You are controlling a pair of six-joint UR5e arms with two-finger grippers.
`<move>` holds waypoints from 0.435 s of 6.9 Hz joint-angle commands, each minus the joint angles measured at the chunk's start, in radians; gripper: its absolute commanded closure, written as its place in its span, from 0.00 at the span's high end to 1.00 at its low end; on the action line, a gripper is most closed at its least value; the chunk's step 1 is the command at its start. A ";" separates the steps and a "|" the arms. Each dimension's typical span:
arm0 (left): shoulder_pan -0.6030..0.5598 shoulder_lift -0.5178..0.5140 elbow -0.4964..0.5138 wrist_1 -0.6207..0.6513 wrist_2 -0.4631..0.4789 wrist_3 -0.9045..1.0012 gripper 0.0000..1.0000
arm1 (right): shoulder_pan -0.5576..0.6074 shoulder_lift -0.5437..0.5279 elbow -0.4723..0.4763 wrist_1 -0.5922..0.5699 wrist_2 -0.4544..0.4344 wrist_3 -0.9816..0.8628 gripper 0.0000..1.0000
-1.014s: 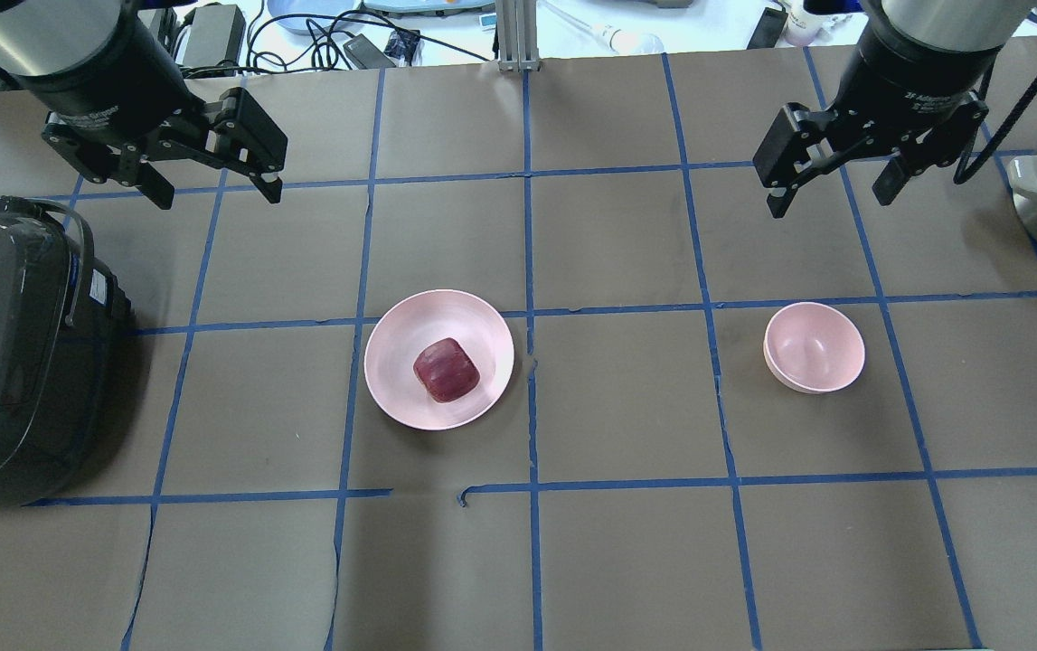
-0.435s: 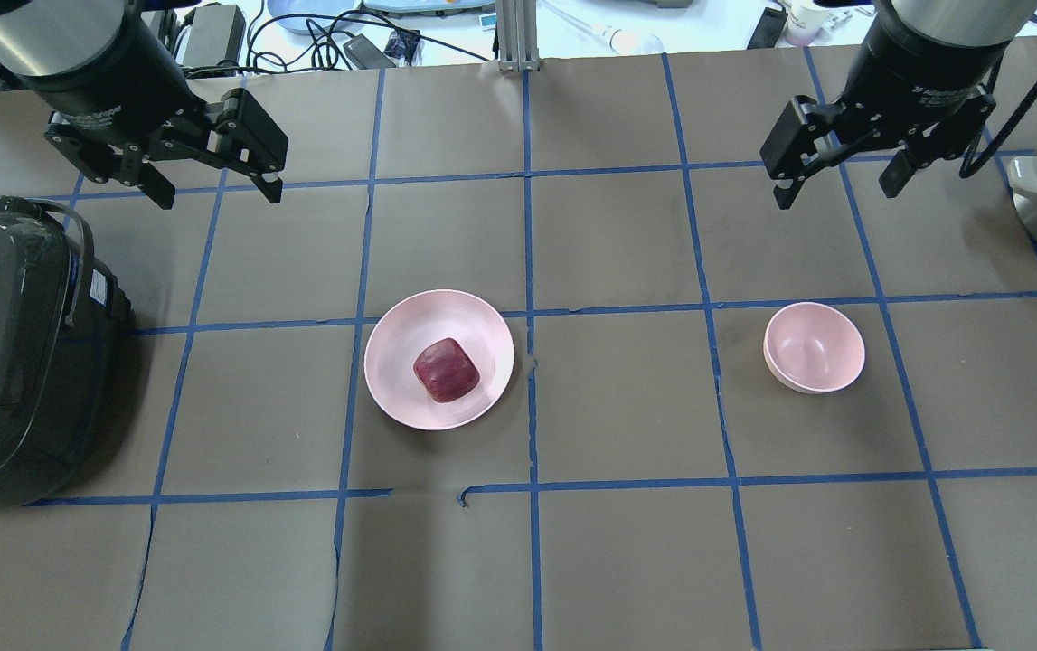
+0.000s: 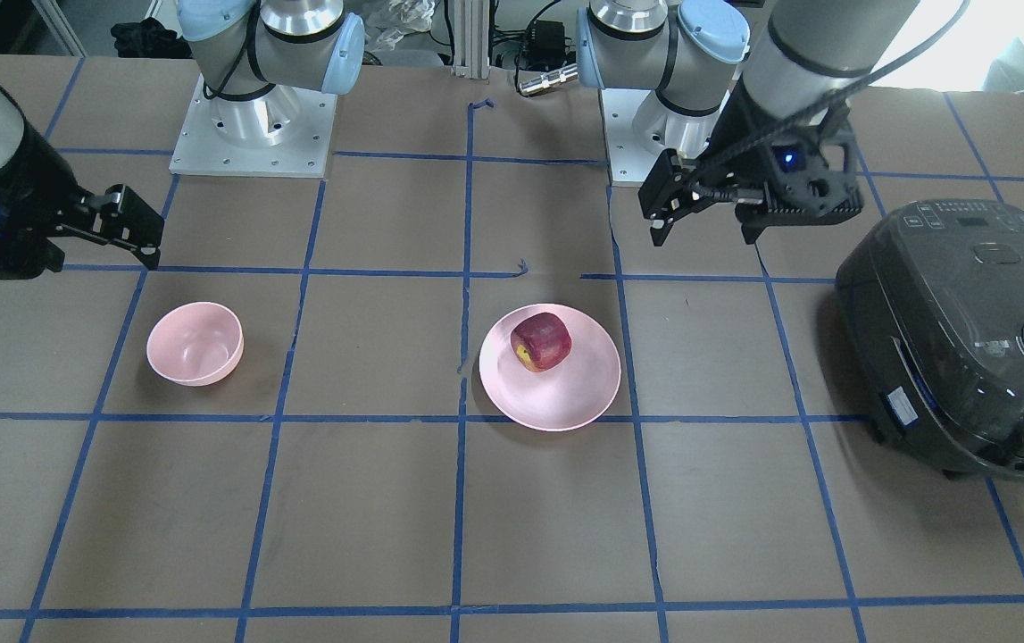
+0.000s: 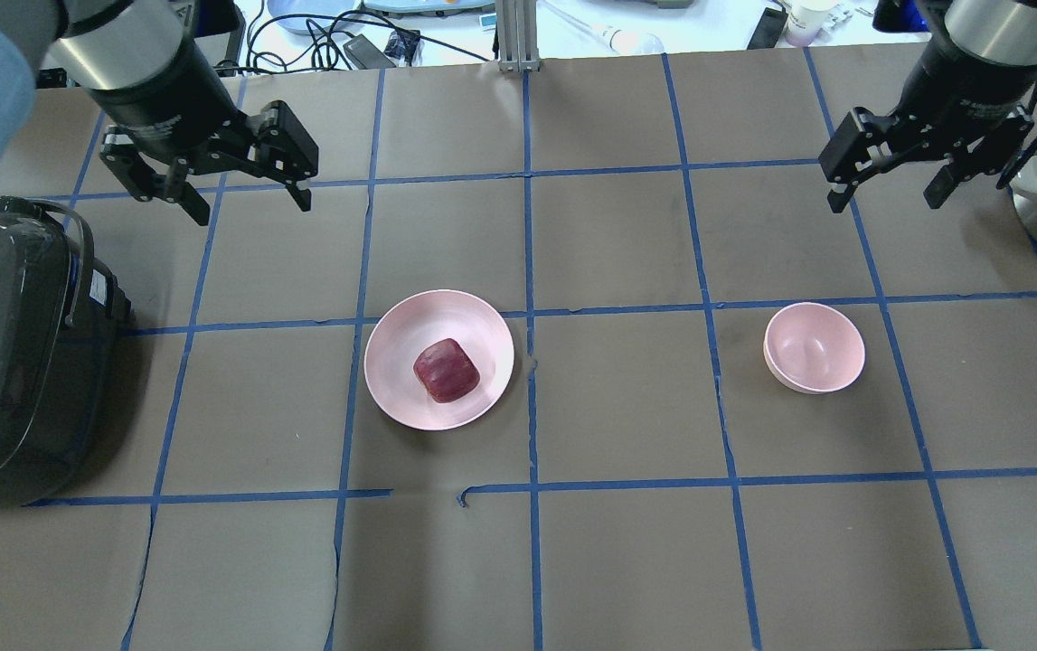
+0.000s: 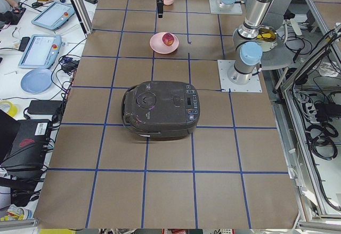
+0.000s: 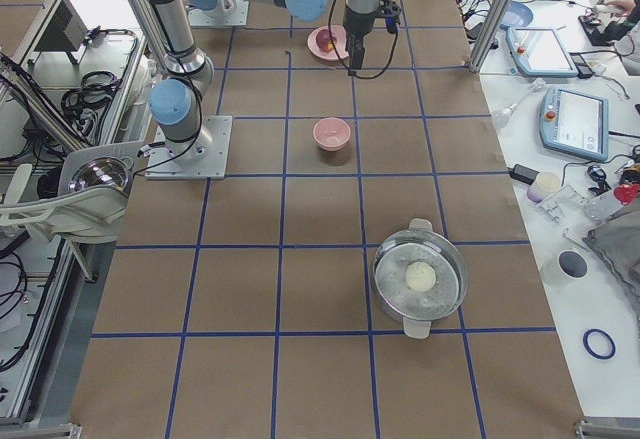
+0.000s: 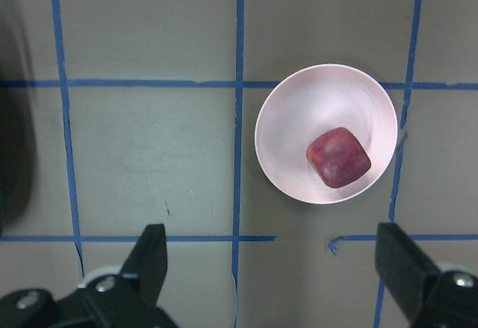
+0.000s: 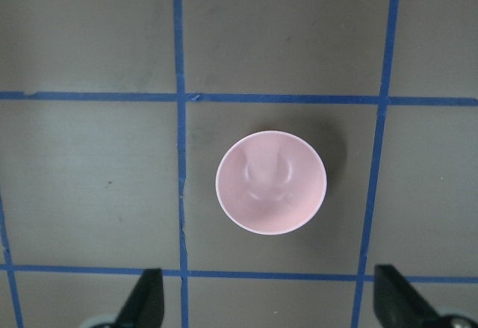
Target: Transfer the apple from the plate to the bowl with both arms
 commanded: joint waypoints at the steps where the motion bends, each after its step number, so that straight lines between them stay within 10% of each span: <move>1: -0.108 -0.067 -0.100 0.138 -0.003 -0.379 1.00 | -0.087 0.056 0.167 -0.249 -0.007 -0.161 1.00; 3: -0.185 -0.117 -0.232 0.309 -0.001 -0.600 1.00 | -0.129 0.061 0.322 -0.389 0.022 -0.203 1.00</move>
